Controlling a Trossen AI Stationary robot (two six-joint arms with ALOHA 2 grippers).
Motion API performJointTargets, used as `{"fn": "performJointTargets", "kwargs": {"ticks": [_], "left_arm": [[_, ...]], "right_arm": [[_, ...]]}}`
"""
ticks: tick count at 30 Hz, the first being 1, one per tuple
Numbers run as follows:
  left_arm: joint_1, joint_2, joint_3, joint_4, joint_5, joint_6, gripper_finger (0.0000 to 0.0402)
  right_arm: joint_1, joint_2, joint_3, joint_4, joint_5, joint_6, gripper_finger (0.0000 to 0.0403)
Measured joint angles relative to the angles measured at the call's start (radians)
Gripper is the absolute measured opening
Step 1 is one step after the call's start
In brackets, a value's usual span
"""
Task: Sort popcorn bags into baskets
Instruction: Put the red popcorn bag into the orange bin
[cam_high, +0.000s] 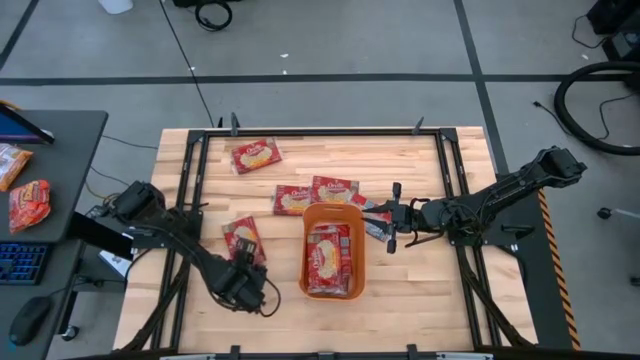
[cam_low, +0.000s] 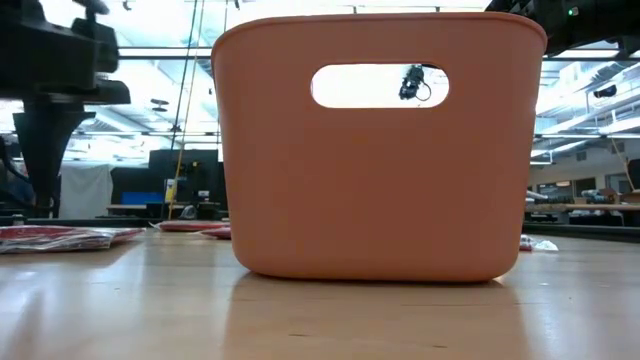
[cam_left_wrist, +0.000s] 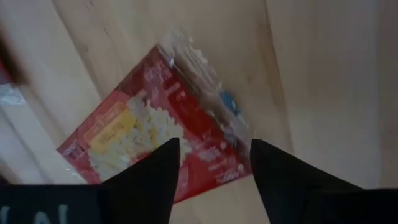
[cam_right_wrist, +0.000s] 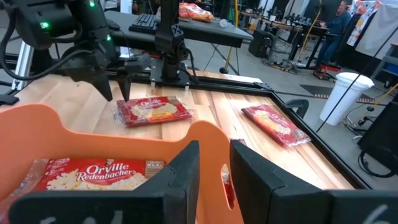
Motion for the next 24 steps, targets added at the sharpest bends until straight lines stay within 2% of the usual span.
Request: {"fn": "performJointTargets", "kwargs": {"ticks": [3,8,15,20,24], "left_arm": [[-0.028,0.000,0.000,-0.036,-0.001,0.042,0.0215],[-0.095,0.001,-0.005,-0.063,0.002,0.115,0.0212],[-0.190,0.002,-0.102,-0.024,-0.038,0.155,0.0200],[-0.220,0.002,-0.135,0.010,-0.167,0.129,0.0193],[-0.209,0.002,-0.161,0.019,-0.178,0.137,0.0188]], "right_arm": [[0.000,0.000,0.000,0.000,0.000,0.007,0.0093],[0.000,0.000,0.000,0.000,-0.005,0.008,0.0093],[0.000,0.000,0.000,0.000,-0.022,0.009,0.0093],[0.000,0.000,0.000,0.002,-0.027,0.009,0.0093],[0.000,0.000,0.000,0.007,-0.027,0.009,0.0093]]}}
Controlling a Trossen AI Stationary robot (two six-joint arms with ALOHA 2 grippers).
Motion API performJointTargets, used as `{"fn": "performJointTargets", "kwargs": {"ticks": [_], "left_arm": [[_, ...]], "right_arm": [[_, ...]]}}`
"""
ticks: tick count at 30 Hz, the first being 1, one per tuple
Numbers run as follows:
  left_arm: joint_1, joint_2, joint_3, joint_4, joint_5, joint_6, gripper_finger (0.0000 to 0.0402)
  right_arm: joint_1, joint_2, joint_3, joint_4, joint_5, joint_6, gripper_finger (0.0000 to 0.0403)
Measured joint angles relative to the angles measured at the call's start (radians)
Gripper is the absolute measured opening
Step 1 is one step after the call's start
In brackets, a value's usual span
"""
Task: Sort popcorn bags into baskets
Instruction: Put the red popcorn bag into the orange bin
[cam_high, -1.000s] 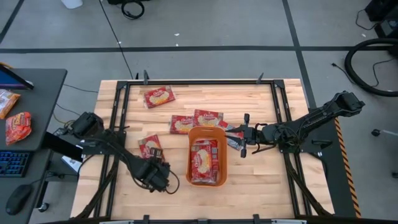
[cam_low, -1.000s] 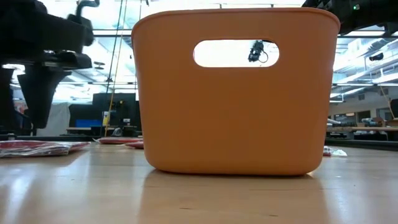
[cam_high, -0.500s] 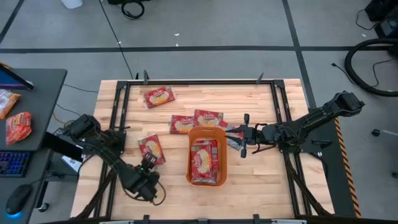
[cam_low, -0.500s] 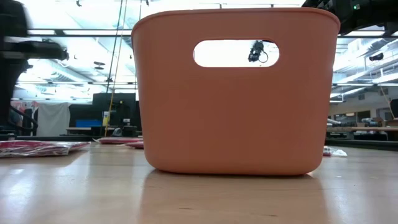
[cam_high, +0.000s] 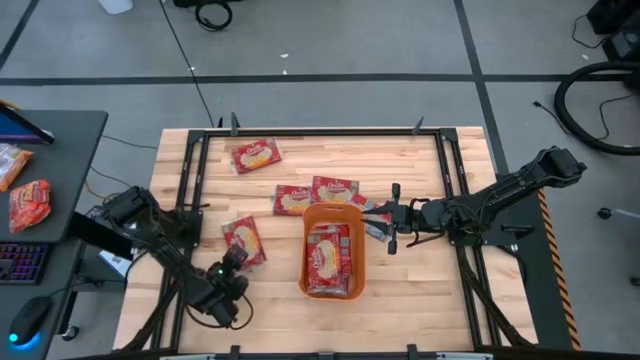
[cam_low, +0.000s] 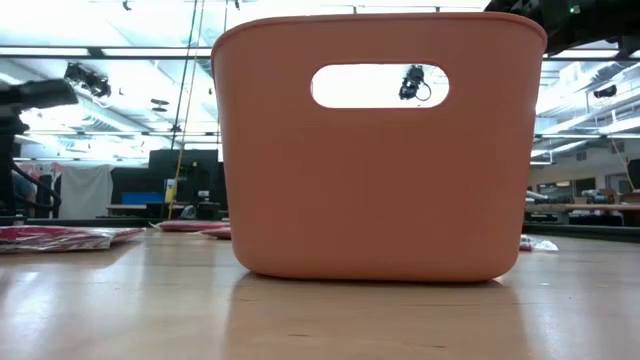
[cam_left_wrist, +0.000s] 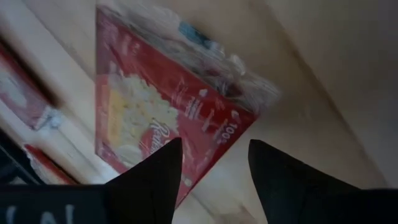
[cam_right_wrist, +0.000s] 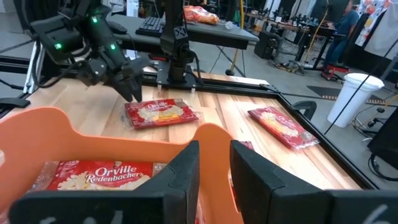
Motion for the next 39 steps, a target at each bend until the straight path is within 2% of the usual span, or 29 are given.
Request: {"fn": "performJointTargets", "kwargs": {"ticks": [7,14,18,26,31,39], "left_arm": [[0.013,-0.002,-0.049,0.128,-0.018,0.016,0.0187],[0.020,-0.001,-0.060,0.168,-0.079,0.017,0.0176],[0.038,0.000,-0.061,0.182,-0.078,-0.029,0.0148],[0.082,0.000,-0.056,0.255,-0.087,-0.060,0.0058],[0.100,0.000,-0.002,0.187,-0.073,-0.089,0.0025],[0.100,-0.001,0.175,-0.068,-0.091,-0.095,0.0027]], "right_arm": [[0.000,0.000,0.000,0.000,0.000,0.000,0.0093],[0.000,0.000,0.000,0.000,0.000,-0.001,0.0093],[0.000,0.000,0.000,0.000,0.000,-0.001,0.0093],[0.000,0.000,0.000,0.000,0.000,-0.001,0.0093],[0.000,0.000,0.000,0.000,0.000,-0.001,0.0093],[0.000,0.000,0.000,-0.001,0.000,0.005,0.0093]]}}
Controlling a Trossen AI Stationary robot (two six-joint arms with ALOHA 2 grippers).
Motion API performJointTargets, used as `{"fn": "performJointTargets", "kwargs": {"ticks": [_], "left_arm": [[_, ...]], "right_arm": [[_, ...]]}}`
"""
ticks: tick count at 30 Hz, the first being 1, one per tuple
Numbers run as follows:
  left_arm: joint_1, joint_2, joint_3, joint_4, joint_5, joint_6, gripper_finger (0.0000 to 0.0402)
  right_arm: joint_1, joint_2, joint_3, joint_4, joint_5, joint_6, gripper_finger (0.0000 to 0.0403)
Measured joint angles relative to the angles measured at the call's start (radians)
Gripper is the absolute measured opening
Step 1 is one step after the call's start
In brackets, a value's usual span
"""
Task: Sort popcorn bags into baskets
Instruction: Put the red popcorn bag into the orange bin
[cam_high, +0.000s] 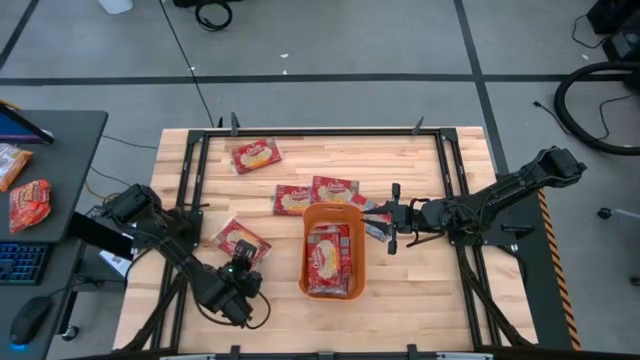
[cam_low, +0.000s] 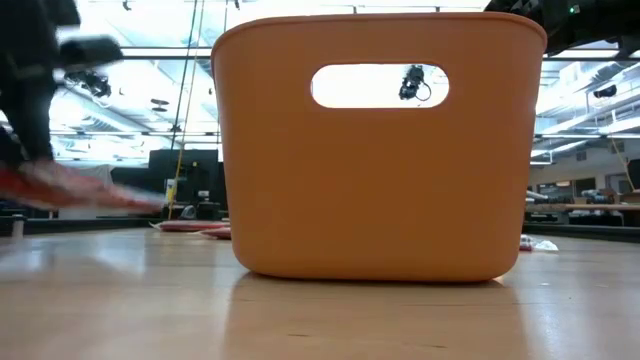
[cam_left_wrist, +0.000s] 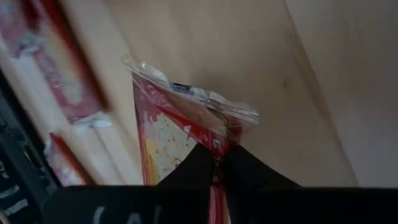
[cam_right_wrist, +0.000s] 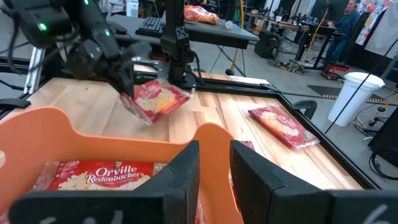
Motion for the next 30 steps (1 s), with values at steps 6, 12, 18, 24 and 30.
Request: {"fn": "performJointTargets", "kwargs": {"ticks": [6,12,18,24,30], "left_arm": [[0.000,-0.001,0.132,-0.093,-0.016,-0.021,0.0026],[0.004,-0.001,0.225,-0.138,-0.099,-0.016,0.0025],[0.017,-0.001,0.298,-0.165,-0.182,0.079,0.0024],[0.064,-0.001,0.350,-0.141,-0.231,0.250,0.0024],[0.138,-0.001,0.356,0.080,-0.238,0.602,0.0025]], "right_arm": [[0.000,0.000,0.000,0.000,0.000,0.000,0.0093],[0.000,0.000,0.000,0.000,0.000,0.000,0.0093],[0.000,0.000,0.000,0.000,0.000,0.000,0.0093],[0.000,0.000,0.000,0.000,-0.001,0.000,0.0093],[0.000,0.000,0.000,0.000,-0.001,0.000,0.0093]]}}
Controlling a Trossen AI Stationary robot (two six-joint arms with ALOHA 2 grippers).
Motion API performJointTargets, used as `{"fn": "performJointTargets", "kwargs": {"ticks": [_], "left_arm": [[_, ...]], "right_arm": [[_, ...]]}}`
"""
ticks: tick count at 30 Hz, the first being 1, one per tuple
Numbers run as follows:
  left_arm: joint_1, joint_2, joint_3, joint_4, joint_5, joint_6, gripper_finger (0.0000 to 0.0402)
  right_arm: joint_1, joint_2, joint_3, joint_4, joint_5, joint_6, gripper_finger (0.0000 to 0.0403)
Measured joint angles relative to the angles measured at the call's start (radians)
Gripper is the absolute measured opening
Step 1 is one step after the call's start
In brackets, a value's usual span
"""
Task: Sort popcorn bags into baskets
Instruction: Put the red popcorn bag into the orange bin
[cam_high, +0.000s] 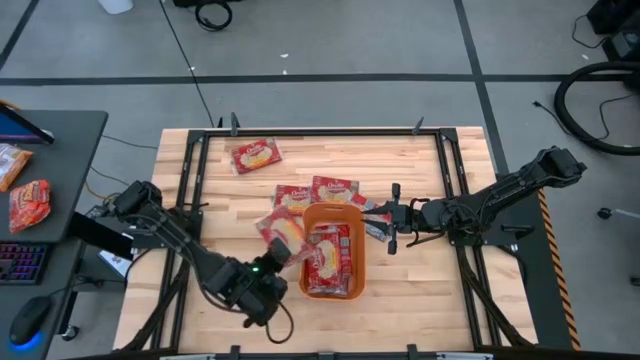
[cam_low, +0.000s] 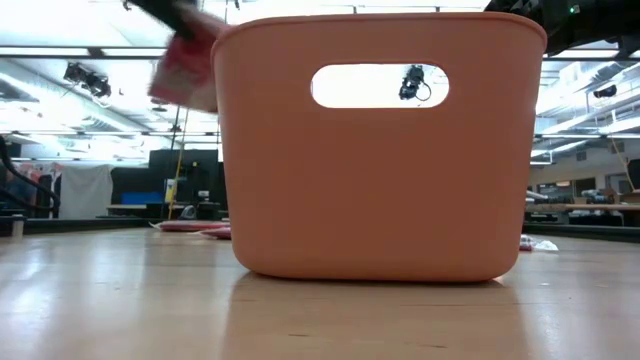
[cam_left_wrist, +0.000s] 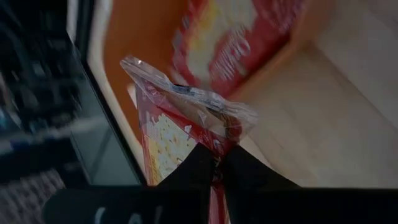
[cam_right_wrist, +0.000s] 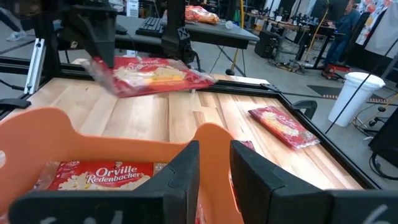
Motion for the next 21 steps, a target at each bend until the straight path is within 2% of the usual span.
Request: {"fn": "performJointTargets", "kwargs": {"ticks": [8,16,21], "left_arm": [[0.098,0.002,0.000,0.244,0.025,0.373,0.0025],[0.159,0.012,-0.012,0.396,0.137,0.586,0.0026],[0.165,0.069,-0.013,0.467,0.192,0.725,0.0027]], "right_arm": [[0.000,0.000,0.000,-0.004,0.000,0.000,0.0093],[0.000,0.000,0.000,-0.006,0.000,-0.008,0.0093],[0.000,0.000,0.000,-0.007,0.000,-0.006,0.0093]]}}
